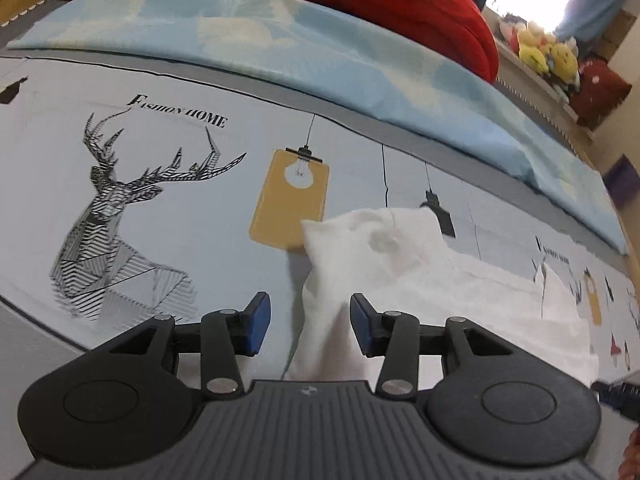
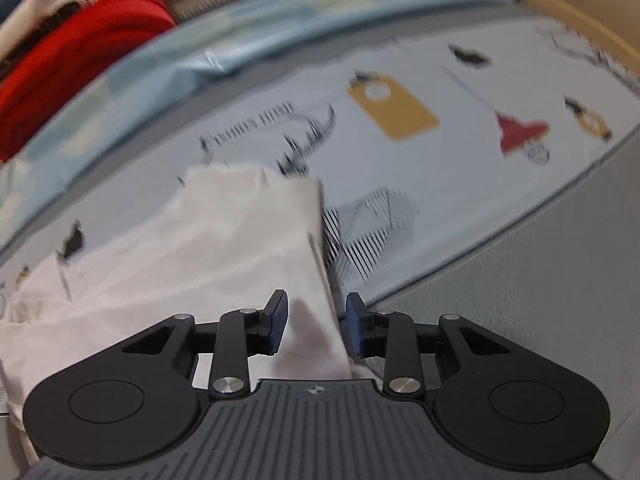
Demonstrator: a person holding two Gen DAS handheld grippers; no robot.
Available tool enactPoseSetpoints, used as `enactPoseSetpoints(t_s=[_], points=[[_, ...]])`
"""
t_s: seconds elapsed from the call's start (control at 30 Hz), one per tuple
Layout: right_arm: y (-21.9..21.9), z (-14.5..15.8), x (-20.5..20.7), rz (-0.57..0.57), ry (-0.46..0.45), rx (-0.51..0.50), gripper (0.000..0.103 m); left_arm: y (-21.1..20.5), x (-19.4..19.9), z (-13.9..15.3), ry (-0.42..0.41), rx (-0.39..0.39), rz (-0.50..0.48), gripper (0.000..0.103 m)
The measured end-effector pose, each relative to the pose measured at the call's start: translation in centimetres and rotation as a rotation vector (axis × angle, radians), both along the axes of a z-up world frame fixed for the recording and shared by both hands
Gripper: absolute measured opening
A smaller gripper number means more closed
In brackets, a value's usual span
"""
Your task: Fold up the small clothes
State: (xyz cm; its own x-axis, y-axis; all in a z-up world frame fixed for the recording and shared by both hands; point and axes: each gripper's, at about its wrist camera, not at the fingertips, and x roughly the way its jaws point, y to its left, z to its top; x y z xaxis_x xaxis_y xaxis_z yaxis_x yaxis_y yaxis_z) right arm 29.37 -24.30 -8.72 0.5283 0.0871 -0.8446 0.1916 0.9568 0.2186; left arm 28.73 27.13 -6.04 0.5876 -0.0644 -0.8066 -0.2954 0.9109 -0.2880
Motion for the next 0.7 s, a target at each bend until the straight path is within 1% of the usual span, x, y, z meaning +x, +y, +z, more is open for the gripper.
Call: enactPoseSetpoints(t_s=[0.03,0.07,0.1,0.2,0.3,0.47,0.53,0.57,0.6,0.63,0.67,0.7], points=[[0.1,-0.4,-0.1,-0.01,0.009,0.001,0.034,-0.2,0.3,-0.3,0.001,-0.005,0.005,0.049],[-0.1,-0.7,0.1,-0.018,0.013,0.0,0.037,-0.3,0.5,-0.5,0.004,-0.011,0.01,0.049],[-0.1,-0.9,0.3,-0.024,0.017,-0.003,0.042,-0.4,0.9,-0.7,0.006,-0.014,0.016,0.049],[0.0,-1.3,1.3,-0.012,0.005,0.001,0.048,-0.3,2.1,-1.2,0.002,0.004,0.006,0.049],[0.1,-2.0,2.7,0.005,0.011,0.003,0.05,0.1,2.6,-1.6,-0.005,0.024,-0.005,0.049],[0.5,-2.6,4.4,0.018,0.005,0.015,0.052,0.6,3.4,-2.4,-0.008,0.009,-0.01,0.048],[0.7,-2.7,4.7,0.028,-0.008,0.009,0.051,0.5,3.6,-2.6,-0.018,0.008,-0.018,0.039],[0.7,-2.7,4.8,0.028,-0.013,0.006,0.051,0.5,3.8,-2.6,-0.031,0.004,-0.03,0.017],[0.8,-2.8,4.9,0.028,-0.016,0.003,0.046,0.5,3.8,-2.5,-0.045,0.002,-0.041,0.004],[0.8,-2.7,4.9,0.031,-0.024,0.005,0.037,0.4,3.7,-2.2,-0.067,0.016,-0.036,0.004],[0.9,-2.6,5.0,0.049,-0.034,0.02,0.01,0.5,3.5,-1.6,-0.108,0.052,-0.003,0.004],[1.0,-2.4,5.0,0.063,-0.051,0.028,0.008,0.6,3.0,-0.6,-0.181,0.09,0.039,0.003]])
